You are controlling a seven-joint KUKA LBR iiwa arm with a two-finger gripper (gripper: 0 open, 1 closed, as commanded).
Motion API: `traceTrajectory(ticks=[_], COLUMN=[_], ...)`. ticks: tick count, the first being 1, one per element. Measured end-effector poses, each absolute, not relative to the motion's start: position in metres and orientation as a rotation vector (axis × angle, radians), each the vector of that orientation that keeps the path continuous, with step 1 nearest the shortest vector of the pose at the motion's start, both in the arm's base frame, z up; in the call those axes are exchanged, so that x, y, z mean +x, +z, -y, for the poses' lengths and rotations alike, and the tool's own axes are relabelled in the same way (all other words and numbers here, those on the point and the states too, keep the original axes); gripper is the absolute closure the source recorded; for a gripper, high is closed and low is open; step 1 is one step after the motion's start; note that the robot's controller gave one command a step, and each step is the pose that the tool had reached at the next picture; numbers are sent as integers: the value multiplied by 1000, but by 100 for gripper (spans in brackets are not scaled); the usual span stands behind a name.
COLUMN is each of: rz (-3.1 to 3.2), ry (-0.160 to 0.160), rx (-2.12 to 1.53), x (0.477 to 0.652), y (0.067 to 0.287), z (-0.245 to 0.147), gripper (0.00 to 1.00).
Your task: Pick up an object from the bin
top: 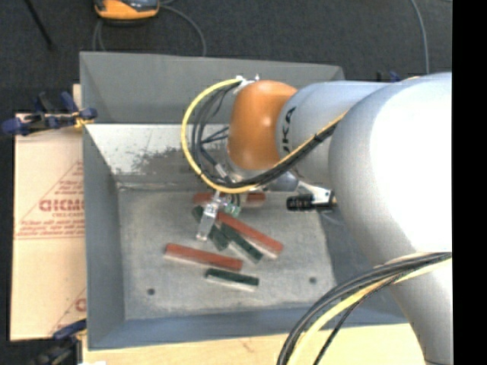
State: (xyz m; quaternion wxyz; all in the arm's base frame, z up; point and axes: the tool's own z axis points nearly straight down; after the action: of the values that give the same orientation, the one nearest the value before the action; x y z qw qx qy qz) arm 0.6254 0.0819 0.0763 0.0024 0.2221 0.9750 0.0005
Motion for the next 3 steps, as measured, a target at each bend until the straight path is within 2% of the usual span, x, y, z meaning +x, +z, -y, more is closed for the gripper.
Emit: traceTrajectory(ticks=[1,3], rz=[-3108,-3113], ry=[1,0], rx=[421,423], x=[628,626], y=[80,84], z=[-83,-83], gripper=[100,100])
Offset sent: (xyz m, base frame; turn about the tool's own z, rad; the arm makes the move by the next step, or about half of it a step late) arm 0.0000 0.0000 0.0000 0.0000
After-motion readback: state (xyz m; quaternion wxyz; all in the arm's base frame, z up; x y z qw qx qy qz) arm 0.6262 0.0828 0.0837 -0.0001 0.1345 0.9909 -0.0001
